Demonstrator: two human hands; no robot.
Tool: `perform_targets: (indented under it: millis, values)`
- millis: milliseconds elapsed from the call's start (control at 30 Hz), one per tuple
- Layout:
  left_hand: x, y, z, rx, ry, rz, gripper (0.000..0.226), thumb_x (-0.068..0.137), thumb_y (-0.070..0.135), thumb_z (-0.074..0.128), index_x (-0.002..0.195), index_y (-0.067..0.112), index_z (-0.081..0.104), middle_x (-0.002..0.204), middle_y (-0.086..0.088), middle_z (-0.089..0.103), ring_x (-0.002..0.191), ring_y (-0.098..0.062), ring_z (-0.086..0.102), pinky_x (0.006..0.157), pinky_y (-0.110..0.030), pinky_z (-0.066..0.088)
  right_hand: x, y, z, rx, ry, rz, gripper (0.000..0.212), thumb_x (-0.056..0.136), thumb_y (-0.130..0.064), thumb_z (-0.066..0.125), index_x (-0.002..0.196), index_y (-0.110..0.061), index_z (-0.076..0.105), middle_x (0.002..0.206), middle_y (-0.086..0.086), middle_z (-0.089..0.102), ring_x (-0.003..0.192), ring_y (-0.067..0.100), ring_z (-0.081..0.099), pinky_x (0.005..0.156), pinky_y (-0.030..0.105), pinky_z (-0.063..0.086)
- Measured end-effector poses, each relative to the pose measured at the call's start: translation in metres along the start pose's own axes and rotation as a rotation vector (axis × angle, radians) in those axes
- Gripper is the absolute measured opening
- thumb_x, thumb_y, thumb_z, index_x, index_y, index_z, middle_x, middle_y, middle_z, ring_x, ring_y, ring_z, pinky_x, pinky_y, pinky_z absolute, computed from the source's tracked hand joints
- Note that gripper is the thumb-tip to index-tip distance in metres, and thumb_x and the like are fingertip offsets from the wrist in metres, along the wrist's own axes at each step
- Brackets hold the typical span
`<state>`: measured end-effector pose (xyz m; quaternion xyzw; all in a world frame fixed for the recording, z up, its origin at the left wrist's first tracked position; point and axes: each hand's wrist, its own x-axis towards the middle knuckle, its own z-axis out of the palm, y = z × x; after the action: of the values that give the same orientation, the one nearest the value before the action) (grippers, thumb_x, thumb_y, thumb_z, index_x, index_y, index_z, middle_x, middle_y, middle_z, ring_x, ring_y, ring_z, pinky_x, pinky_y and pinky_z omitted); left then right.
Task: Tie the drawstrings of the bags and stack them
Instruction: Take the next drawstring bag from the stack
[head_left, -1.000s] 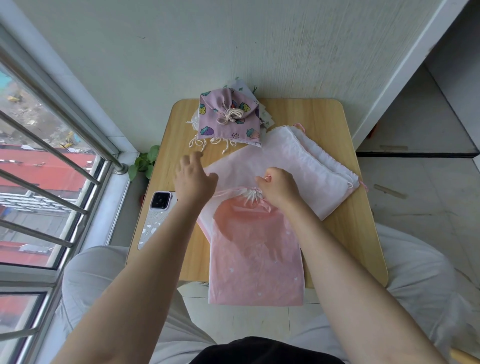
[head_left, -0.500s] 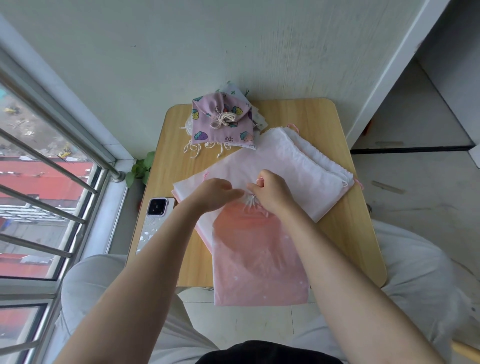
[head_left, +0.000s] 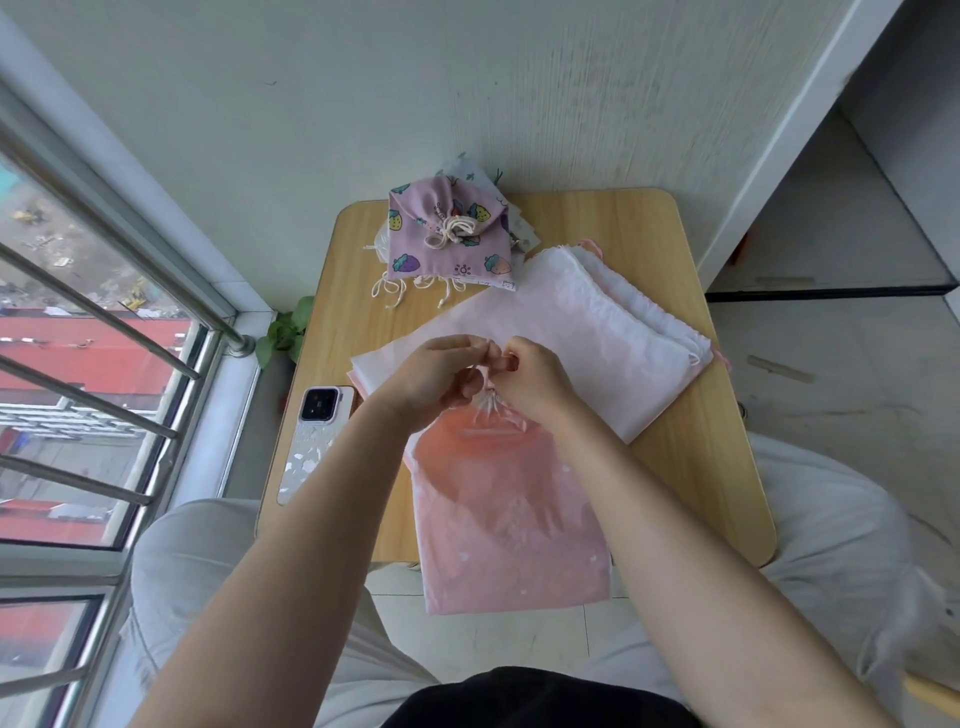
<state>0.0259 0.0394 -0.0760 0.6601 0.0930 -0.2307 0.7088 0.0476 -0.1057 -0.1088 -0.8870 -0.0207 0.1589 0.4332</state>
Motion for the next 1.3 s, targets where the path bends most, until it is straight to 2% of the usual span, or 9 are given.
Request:
perform_targets:
  millis: [167,300,467,667,733,833,1000,1167,1300]
  values:
    - [0.007,-0.001,0.005,0.317,0.297,-0.001,0.017,0.096,0.016,0.058,0.096,0.008,0.073,0.066,-0.001,0.057,0.038,-0.007,0.034,0.039,-0.017,0.027,-0.001,-0.001,-0.017,0.401,-0.130,0.136,0.020,0.080,-0.014,0.049,0.061,-0.011,0.052,0.062,0.005,0.055,0.057,0.017,0.044,0.062,0.031,0.036]
    - [0.011,-0.005,0.006,0.441,0.443,0.016,0.020,0.089,0.028,0.069,0.082,0.012,0.077,0.046,0.003,0.052,0.034,-0.005,0.037,0.046,-0.019,0.035,-0.002,-0.008,-0.027,0.401,-0.195,0.099,0.018,0.083,-0.015,0.058,0.066,-0.012,0.063,0.066,0.000,0.054,0.060,0.012,0.045,0.059,0.025,0.038]
    - [0.007,0.002,0.007,0.447,0.354,-0.049,0.025,0.090,0.025,0.056,0.084,0.013,0.077,0.056,0.002,0.049,0.048,-0.013,0.039,0.050,-0.024,0.033,0.004,-0.013,-0.029,0.432,-0.186,0.066,0.013,0.083,-0.019,0.065,0.079,-0.009,0.071,0.077,0.002,0.064,0.075,0.013,0.057,0.072,0.026,0.046]
    - [0.008,-0.001,0.009,0.741,0.225,-0.012,0.029,0.095,0.031,0.056,0.092,0.011,0.077,0.076,-0.003,0.061,0.059,-0.013,0.046,0.058,-0.024,0.037,0.010,-0.042,-0.035,0.401,-0.165,0.011,0.007,0.086,-0.021,0.063,0.086,-0.020,0.070,0.088,-0.004,0.062,0.083,0.009,0.056,0.077,0.021,0.042]
    - [0.009,-0.001,0.009,0.671,0.233,-0.007,0.032,0.099,0.028,0.049,0.096,0.014,0.078,0.082,0.004,0.067,0.060,-0.006,0.048,0.056,-0.016,0.037,0.015,-0.047,-0.035,0.497,-0.125,-0.083,0.026,0.090,-0.022,0.062,0.115,-0.029,0.066,0.115,-0.007,0.061,0.106,0.003,0.055,0.088,0.018,0.042]
    - [0.010,0.001,0.006,0.519,0.264,-0.055,0.034,0.101,0.027,0.046,0.097,0.011,0.076,0.054,0.016,0.057,0.052,-0.008,0.039,0.043,-0.013,0.031,0.023,-0.040,-0.034,0.432,-0.011,-0.140,0.052,0.089,-0.012,0.056,0.134,-0.037,0.049,0.139,-0.004,0.046,0.124,0.009,0.046,0.100,0.025,0.039]
    - [0.011,0.003,0.002,0.368,0.224,-0.120,0.037,0.101,0.028,0.042,0.090,0.008,0.071,0.043,0.013,0.042,0.045,-0.011,0.029,0.040,-0.020,0.021,0.018,-0.012,-0.022,0.332,-0.083,-0.014,0.023,0.083,0.004,0.057,0.093,-0.011,0.069,0.087,0.000,0.071,0.083,0.013,0.066,0.080,0.028,0.052]
    - [0.014,0.001,0.000,0.313,0.269,-0.156,0.028,0.092,0.018,0.040,0.064,0.014,0.042,0.056,-0.002,0.038,0.039,-0.012,0.027,0.045,-0.022,0.018,0.014,-0.003,-0.009,0.311,-0.115,-0.058,0.019,0.076,-0.013,0.079,0.093,-0.013,0.071,0.089,0.004,0.074,0.088,0.017,0.071,0.084,0.030,0.057]
    - [0.015,-0.003,-0.002,0.364,0.250,-0.121,0.028,0.095,0.017,0.046,0.070,0.006,0.055,0.054,-0.001,0.042,0.043,-0.013,0.030,0.044,-0.021,0.022,0.014,-0.002,-0.012,0.289,-0.048,-0.032,0.015,0.076,-0.012,0.081,0.083,-0.009,0.069,0.078,0.007,0.072,0.075,0.018,0.071,0.076,0.034,0.060]
